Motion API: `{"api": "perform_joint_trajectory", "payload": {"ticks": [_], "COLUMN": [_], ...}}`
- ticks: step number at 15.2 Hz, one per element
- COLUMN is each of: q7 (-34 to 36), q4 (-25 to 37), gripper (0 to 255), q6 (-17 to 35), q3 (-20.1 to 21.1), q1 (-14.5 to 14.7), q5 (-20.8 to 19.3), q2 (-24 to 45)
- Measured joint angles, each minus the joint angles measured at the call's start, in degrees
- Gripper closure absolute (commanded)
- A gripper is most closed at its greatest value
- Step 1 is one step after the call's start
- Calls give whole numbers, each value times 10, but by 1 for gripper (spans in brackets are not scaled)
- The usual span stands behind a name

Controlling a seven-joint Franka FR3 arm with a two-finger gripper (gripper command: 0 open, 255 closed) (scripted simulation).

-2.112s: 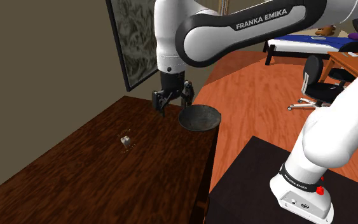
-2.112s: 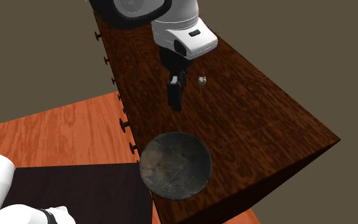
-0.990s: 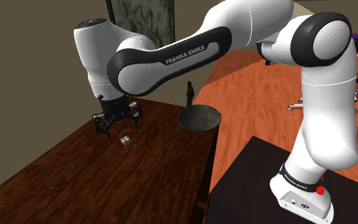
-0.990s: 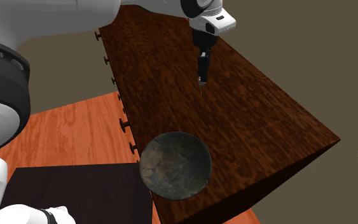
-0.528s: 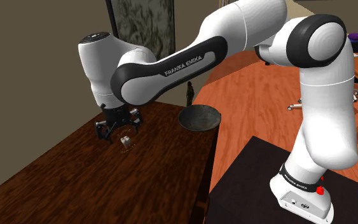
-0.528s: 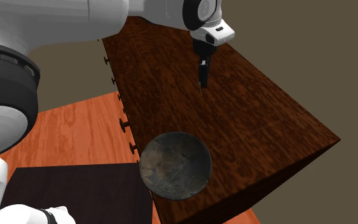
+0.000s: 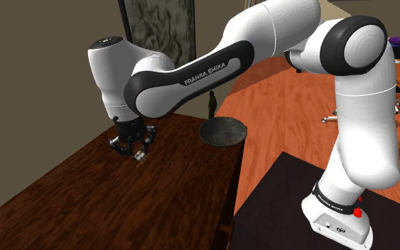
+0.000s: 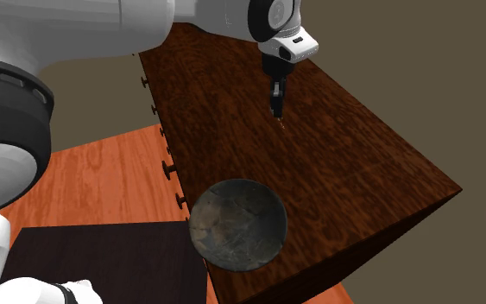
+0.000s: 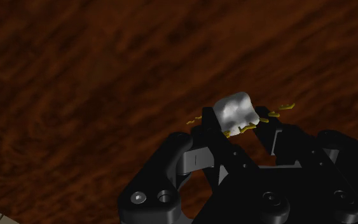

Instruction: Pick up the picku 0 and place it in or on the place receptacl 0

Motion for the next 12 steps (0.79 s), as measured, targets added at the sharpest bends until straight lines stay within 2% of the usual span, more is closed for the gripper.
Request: {"api": "perform_joint_trajectory", "payload": {"ticks": [7, 12], "q7": [0, -6], "q4": [0, 25], "gripper": [255, 255], "q6": [0, -28], "q3": [0, 2], "q1": [0, 2], "q5": [0, 4], "q2": [0, -4]}}
